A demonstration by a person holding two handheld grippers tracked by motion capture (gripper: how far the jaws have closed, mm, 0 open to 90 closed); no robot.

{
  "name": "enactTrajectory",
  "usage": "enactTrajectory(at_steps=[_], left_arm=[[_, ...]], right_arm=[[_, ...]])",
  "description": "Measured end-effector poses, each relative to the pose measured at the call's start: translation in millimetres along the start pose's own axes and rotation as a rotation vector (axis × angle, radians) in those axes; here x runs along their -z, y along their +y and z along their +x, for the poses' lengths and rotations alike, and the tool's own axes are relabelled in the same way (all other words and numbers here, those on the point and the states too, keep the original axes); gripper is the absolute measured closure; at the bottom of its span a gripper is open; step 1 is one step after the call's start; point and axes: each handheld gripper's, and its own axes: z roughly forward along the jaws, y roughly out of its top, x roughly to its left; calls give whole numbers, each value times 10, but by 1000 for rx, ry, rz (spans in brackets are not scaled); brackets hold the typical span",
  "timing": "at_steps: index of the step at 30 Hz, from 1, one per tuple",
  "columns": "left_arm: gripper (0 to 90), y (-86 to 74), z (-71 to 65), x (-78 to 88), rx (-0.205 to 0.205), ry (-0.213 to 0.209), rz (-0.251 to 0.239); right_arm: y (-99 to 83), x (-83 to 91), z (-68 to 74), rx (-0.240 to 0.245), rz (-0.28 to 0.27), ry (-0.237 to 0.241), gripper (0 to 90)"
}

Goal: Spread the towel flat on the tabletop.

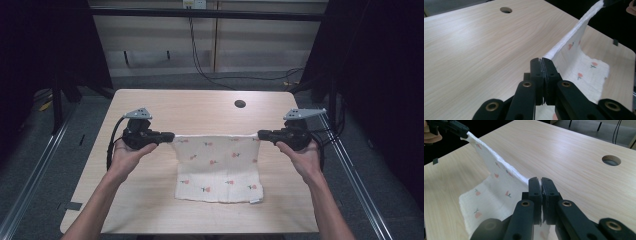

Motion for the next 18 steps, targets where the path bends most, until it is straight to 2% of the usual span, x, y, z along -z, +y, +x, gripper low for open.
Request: enactTrajectory(at_steps=[2, 3, 4, 6, 9, 10, 13, 15, 16, 17, 18], left_arm=[[887, 9, 52, -66, 11, 3, 7], [887, 9, 52, -66, 11, 3, 7], [887, 14, 89, -125, 22, 0, 16], [886, 13, 127, -168, 29, 0, 19], [884, 11, 174, -209, 37, 6, 26], [882, 7, 219, -251, 42, 9, 27], [875, -4, 252, -306, 42, 20, 14], [793, -7, 252, -323, 52, 28, 6], [747, -10, 256, -331, 55, 48, 4], [747, -14, 263, -331, 53, 54, 2], [700, -30, 269, -316, 53, 76, 2]], right_arm=[[0, -90, -86, -9, 14, -14, 875], [0, -90, -86, -9, 14, -14, 875], [-9, -184, -160, -19, 39, -21, 874], [-31, -264, -216, -28, 67, -30, 875], [-59, -335, -274, -39, 77, -31, 874], [-65, -389, -311, -52, 75, -39, 873], [-11, -452, -352, -46, 82, -67, 862], [8, -474, -367, -50, 88, -71, 842], [30, -509, -401, -62, 87, -103, 776], [30, -509, -401, -62, 87, -103, 776], [30, -511, -427, -82, 86, -135, 719]])
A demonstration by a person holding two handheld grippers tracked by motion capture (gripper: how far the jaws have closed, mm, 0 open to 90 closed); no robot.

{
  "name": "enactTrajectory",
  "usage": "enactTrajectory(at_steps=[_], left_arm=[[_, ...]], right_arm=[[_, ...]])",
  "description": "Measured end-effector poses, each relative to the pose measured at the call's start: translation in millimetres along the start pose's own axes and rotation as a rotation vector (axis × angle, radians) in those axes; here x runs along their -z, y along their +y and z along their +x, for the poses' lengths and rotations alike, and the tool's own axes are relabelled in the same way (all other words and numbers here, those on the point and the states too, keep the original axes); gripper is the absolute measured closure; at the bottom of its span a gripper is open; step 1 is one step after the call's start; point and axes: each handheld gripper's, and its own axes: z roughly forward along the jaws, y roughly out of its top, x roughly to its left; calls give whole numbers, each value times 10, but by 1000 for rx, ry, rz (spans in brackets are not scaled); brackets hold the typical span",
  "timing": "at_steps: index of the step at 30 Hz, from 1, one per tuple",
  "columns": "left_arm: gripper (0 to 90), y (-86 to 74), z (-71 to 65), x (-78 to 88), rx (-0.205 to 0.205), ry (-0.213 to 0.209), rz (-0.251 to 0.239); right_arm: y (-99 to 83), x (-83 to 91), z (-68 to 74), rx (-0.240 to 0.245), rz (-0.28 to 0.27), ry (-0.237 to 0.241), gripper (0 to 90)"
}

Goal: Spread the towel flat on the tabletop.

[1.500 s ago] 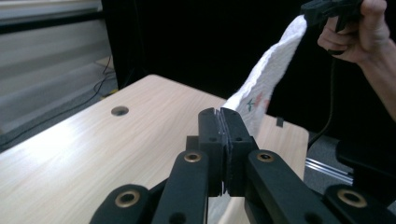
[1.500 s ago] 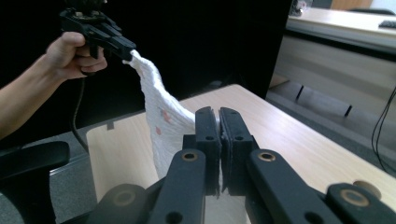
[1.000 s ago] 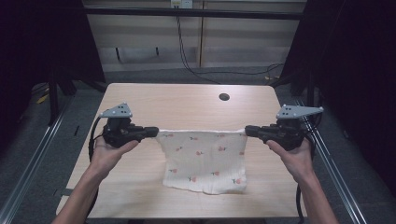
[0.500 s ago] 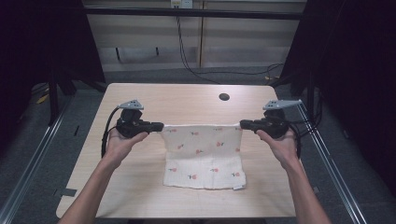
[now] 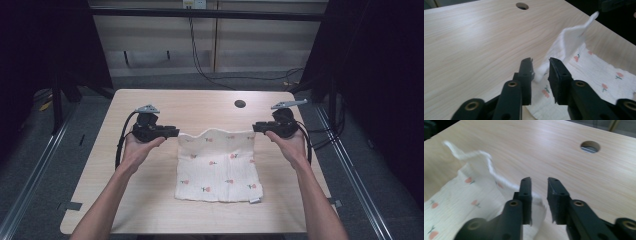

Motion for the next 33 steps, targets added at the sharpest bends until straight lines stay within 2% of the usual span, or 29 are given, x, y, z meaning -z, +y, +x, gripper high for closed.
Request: enactTrajectory(at_steps=[2, 5, 8, 10, 13, 15, 16, 17, 18, 19, 20, 21, 22, 24, 25, 26, 27, 28, 31, 32, 33], left_arm=[[705, -38, 17, 29, -8, 5, 11], [711, -91, 53, 68, 0, 8, 8], [718, -209, 72, 93, 6, 5, 24], [722, -238, 62, 89, 5, -1, 30], [750, -369, -79, 88, -29, -30, 62], [777, -506, -200, 96, -35, -73, 69], [786, -581, -260, 92, -47, -75, 83], [793, -581, -260, 92, -47, -75, 83], [800, -710, -349, 85, -52, -105, 107], [801, -749, -393, 83, -58, -111, 113], [800, -772, -437, 77, -63, -138, 123], [800, -772, -437, 77, -63, -138, 123], [797, -812, -555, 38, -103, -168, 161], [798, -868, -663, -55, -132, -217, 230], [797, -868, -663, -55, -132, -217, 230], [797, -917, -746, -144, -162, -227, 279], [791, -917, -746, -144, -162, -227, 279], [786, -953, -783, -217, -187, -211, 292], [777, -999, -770, -283, -165, -219, 270], [778, -1050, -789, -330, -177, -186, 281], [789, -1070, -797, -334, -170, -202, 265]], right_arm=[[-21, 7, -21, -7, 1, 7, 726], [-52, 25, -6, 0, 13, -13, 727], [-127, 59, 18, 9, 28, 17, 726], [-148, 68, 35, 14, 31, 18, 726], [-276, 96, 166, 36, 48, 49, 710], [-404, 111, 264, 19, 46, 82, 685], [-483, 112, 311, 18, 43, 101, 684], [-564, 110, 349, 31, 52, 108, 684], [-643, 107, 382, 33, 65, 110, 683], [-718, 106, 405, 41, 76, 111, 684], [-790, 111, 422, 43, 90, 116, 688], [-790, 111, 422, 43, 90, 116, 688], [-925, 123, 463, 44, 107, 113, 689], [-1042, 133, 502, 58, 141, 102, 676], [-1094, 128, 510, 64, 158, 97, 656], [-1136, 121, 517, 71, 174, 81, 636], [-1171, 117, 522, 65, 181, 68, 617], [-1203, 100, 507, 58, 177, 73, 609], [-1241, 27, 461, 52, 186, 63, 594], [-1241, 1, 455, 55, 184, 59, 592], [-1242, -25, 457, 55, 189, 66, 590]])
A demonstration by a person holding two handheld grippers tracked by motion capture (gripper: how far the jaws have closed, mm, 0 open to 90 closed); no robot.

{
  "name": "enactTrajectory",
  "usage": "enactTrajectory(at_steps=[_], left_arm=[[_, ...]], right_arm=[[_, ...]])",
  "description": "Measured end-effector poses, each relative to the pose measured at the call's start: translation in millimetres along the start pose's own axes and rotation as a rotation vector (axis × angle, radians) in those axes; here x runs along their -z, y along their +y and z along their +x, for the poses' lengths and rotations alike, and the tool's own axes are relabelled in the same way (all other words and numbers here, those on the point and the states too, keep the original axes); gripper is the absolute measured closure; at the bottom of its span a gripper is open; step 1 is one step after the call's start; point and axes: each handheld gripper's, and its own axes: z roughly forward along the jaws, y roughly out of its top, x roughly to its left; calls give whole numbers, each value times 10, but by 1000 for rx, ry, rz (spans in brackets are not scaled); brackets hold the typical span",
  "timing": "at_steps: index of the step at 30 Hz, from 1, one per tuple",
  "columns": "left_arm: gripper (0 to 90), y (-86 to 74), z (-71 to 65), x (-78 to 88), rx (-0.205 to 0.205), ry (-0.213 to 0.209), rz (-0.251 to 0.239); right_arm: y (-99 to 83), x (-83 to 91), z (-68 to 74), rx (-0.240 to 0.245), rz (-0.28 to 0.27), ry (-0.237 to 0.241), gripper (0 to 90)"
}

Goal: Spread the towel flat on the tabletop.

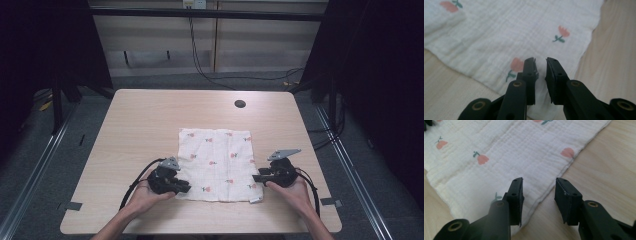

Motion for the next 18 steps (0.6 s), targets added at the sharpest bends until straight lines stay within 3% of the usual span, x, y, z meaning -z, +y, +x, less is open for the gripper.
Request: enactTrajectory(at_steps=[3, 6, 7, 10, 12, 13, 16, 18], left_arm=[[796, -2, -44, 14, -20, 8, 24], [855, -44, -14, 64, -28, 16, 33], [858, -80, 7, 91, -24, 13, 25], [857, -102, -4, 119, -34, 26, 29], [851, -142, -19, 159, -49, 33, 34], [846, -205, -18, 183, -29, 15, 5], [842, -239, -36, 213, -27, 18, 9], [840, -255, -123, 238, -50, 38, 34]], right_arm=[[8, -44, 1, 15, 1, 13, 591], [12, -60, 35, 42, -3, -1, 651], [4, -55, 81, 66, 6, -17, 739], [-4, -57, 141, 85, 13, -4, 860], [-8, -57, 158, 81, 13, -2, 872], [-20, -55, 173, 79, 12, 17, 880], [-51, -40, 216, 77, 11, 33, 883], [-80, -12, 249, 74, 19, 37, 883]])
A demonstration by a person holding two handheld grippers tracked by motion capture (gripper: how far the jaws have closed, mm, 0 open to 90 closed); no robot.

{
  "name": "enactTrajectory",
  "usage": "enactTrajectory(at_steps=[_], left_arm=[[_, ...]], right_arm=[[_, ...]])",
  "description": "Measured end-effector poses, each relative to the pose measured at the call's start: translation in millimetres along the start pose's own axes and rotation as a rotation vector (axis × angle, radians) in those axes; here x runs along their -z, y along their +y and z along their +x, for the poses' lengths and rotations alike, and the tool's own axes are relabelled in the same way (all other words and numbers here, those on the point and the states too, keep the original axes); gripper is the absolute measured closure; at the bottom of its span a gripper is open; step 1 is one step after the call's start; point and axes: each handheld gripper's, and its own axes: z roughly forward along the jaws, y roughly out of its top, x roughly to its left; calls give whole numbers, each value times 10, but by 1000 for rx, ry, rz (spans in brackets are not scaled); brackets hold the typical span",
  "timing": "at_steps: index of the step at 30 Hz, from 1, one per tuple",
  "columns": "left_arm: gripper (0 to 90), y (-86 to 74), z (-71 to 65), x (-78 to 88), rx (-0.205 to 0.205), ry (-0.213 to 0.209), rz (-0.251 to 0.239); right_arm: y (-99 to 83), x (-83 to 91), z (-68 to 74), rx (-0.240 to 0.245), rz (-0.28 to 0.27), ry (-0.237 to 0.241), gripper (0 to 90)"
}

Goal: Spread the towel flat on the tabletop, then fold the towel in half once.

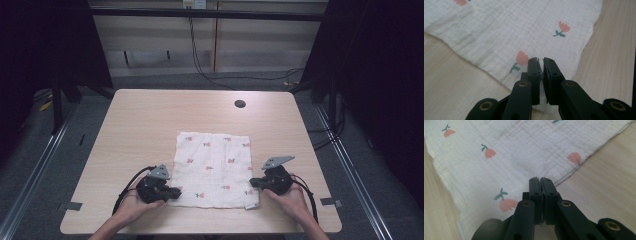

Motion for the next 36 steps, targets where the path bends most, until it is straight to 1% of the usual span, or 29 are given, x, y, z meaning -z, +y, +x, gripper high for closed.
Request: enactTrajectory(at_steps=[1, 2, 3, 4, 8, 9, 10, 11, 14, 15, 16, 17, 18, 19, 21, 22, 23, 24, 25, 26, 27, 28, 30, 31, 32, 33, 34, 35, 36], left_arm=[[840, -7, -25, 6, -1, -10, 9], [840, -17, -58, 10, -3, 1, 12], [840, -32, -90, 6, 0, -14, 0], [840, -38, -118, 14, -15, -20, 13], [837, -71, -182, 21, -7, -51, 12], [836, -78, -210, 24, 6, -58, 14], [828, -87, -251, 36, -16, -61, 32], [824, -84, -270, 43, 1, -75, 44], [735, -76, -307, 55, -3, -66, 57], [709, -60, -272, 78, -1, -62, 47], [697, -60, -272, 78, -1, -62, 47], [688, -17, -196, 109, 37, -78, -8], [679, -17, -196, 109, 37, -78, -8], [668, 42, -94, 151, 72, -65, -52], [649, 73, -47, 166, 83, -52, -66], [649, 100, -3, 171, 98, -46, -87], [631, 164, 116, 134, 110, -29, -84], [625, 205, 183, 91, 113, -6, -84], [625, 240, 252, 46, 137, -17, -94], [625, 240, 252, 46, 137, -17, -94], [623, 326, 333, -32, 131, 1, -78], [621, 368, 357, -51, 117, 12, -73], [618, 401, 388, -67, 117, 6, -83], [619, 425, 412, -79, 131, 8, -96], [619, 441, 434, -93, 134, 9, -95], [620, 431, 465, -126, 128, 26, -87], [621, 431, 465, -126, 128, 26, -87], [622, 410, 480, -140, 138, 29, -84], [622, 382, 494, -158, 146, 32, -80]], right_arm=[[-17, 9, 11, 0, -2, 7, 883], [-29, 22, 29, 1, 1, 4, 883], [-39, 28, 47, 9, 1, 3, 883], [-49, 35, 64, 14, 4, 7, 883], [-91, 69, 89, 14, 7, 9, 883], [-119, 91, 102, 10, 4, 16, 883], [-134, 103, 114, 8, 8, 16, 882], [-146, 112, 132, 4, 8, 21, 881], [-163, 134, 181, 21, 10, 45, 848], [-147, 171, 191, 30, -17, 17, 745], [-124, 189, 174, 22, -29, 9, 729], [-99, 206, 152, 17, -42, -2, 716], [-76, 209, 126, 13, -56, 2, 704], [-51, 203, 107, 9, -57, 3, 690], [-25, 193, 89, 15, -61, -5, 682], [0, 186, 70, 11, -69, -7, 673], [58, 183, 30, 2, -73, -10, 654], [86, 170, 1, -2, -76, -3, 642], [118, 152, -29, -1, -67, -5, 635], [152, 136, -63, 0, -65, -13, 626], [185, 121, -100, -9, -71, -11, 613], [218, 107, -140, -18, -77, -6, 604], [251, 97, -178, -22, -89, -13, 599], [320, 89, -254, -31, -100, -19, 593], [320, 89, -254, -31, -100, -19, 593], [399, 87, -325, -41, -112, -34, 592], [399, 87, -325, -41, -112, -34, 592], [479, 80, -402, -51, -121, -33, 602], [479, 80, -402, -51, -121, -33, 602]])
